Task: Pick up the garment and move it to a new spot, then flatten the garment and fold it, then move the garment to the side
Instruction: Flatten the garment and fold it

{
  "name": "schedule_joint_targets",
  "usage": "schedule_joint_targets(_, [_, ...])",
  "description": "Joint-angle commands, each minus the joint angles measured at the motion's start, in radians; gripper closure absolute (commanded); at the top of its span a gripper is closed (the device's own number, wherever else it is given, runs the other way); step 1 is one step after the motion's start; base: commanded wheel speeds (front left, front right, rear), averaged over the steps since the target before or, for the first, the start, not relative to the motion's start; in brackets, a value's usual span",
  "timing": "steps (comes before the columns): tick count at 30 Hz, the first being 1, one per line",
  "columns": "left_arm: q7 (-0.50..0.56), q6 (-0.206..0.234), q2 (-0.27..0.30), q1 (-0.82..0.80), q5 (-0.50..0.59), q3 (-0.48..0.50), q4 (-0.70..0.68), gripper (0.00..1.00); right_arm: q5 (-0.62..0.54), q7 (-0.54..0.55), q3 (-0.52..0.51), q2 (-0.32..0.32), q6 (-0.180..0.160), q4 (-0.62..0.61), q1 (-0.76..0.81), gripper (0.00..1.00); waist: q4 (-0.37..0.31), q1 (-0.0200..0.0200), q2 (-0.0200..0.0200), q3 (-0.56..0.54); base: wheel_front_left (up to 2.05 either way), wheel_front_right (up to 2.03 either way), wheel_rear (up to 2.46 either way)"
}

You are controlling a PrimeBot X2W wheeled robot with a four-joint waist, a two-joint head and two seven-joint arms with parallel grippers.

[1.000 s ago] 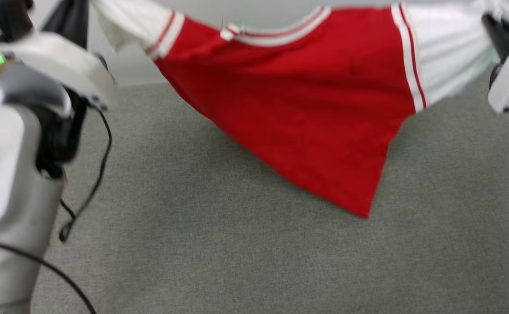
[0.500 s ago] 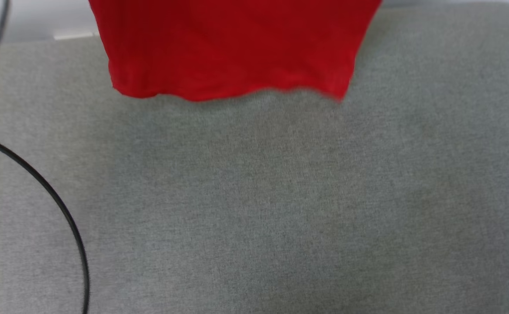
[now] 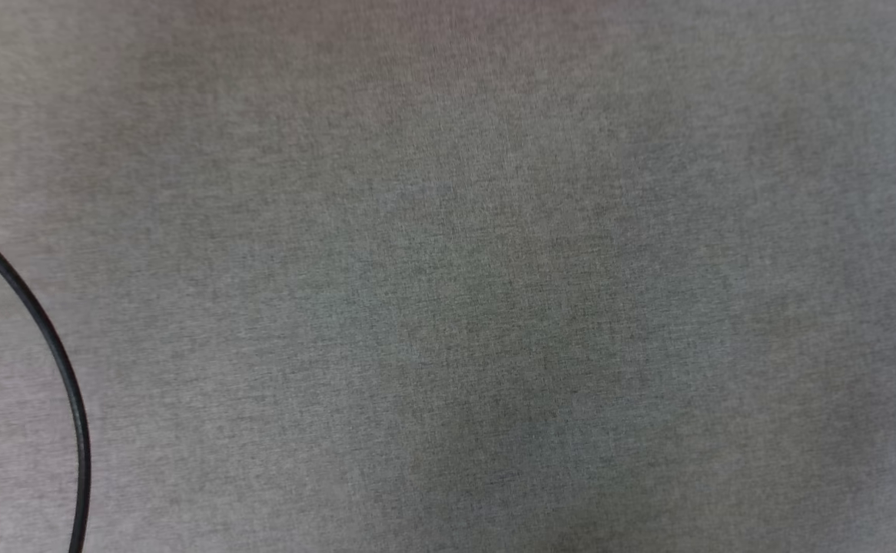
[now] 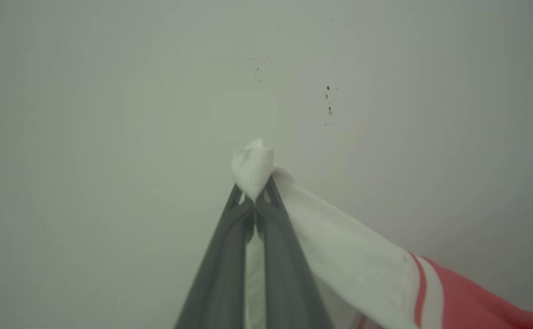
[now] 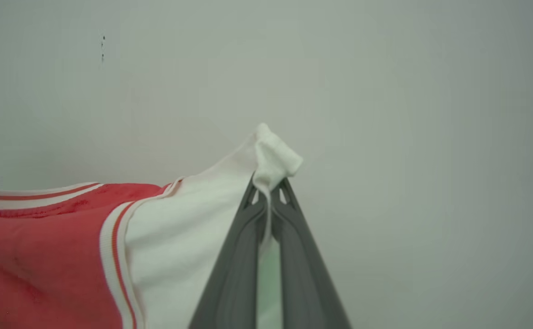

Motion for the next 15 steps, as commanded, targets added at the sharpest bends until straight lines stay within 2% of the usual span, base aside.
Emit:
schedule_joint_targets(1, [-0.008, -0.004, 0.001, -0.016, -0.006, -0.001, 0.017, 1.00, 0.009, -0.008, 0.010, 0.008, -0.001, 0.022, -0.016, 1.00, -0.008, -0.0002, 0.0000, 0.035, 0.00, 0.00, 0.00])
schedule_joint_targets(8, [-0.059, -0.031, -0.025, 0.028, -0.043, 0.006, 0.132, 1.00, 0.051, -0.053, 0.110, 0.033, -0.001, 0.124, -0.010, 1.00, 0.002, -0.0002, 0.0000, 0.075, 0.00, 0.00, 0.00])
schedule_joint_targets(15, [-0.108, -0.061, -0.049, 0.114, -0.070, -0.001, 0.205, 1.00, 0.121, -0.060, 0.197, 0.049, -0.001, 0.161, 0.073, 1.00, 0.018, -0.0002, 0.0000, 0.037, 0.00, 0.00, 0.00])
